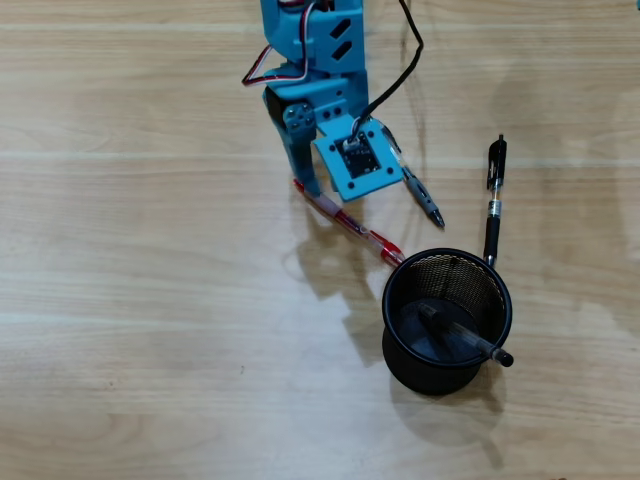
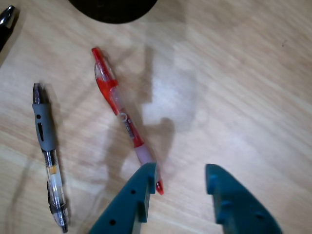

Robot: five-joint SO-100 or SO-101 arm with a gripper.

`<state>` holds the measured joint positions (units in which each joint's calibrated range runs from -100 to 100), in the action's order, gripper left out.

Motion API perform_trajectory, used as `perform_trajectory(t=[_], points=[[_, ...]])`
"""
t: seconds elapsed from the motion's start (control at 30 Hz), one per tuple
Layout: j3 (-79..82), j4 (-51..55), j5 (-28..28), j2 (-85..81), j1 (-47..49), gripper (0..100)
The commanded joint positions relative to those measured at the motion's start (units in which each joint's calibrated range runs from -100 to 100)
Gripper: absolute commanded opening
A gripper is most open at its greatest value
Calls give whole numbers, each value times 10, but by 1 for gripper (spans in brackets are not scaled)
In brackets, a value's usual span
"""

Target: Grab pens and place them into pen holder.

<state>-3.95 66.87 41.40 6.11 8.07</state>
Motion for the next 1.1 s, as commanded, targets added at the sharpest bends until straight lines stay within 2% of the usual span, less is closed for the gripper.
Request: perform_trajectory(t=[0.0, 0.17, 0.57, 0.97, 1.07], points=[[-78, 62, -3, 21, 3, 15], [-94, 128, -6, 39, 29, 14], [-94, 106, -6, 91, 102, 14], [-89, 99, -7, 132, 68, 15], [-90, 96, -7, 141, 52, 19]])
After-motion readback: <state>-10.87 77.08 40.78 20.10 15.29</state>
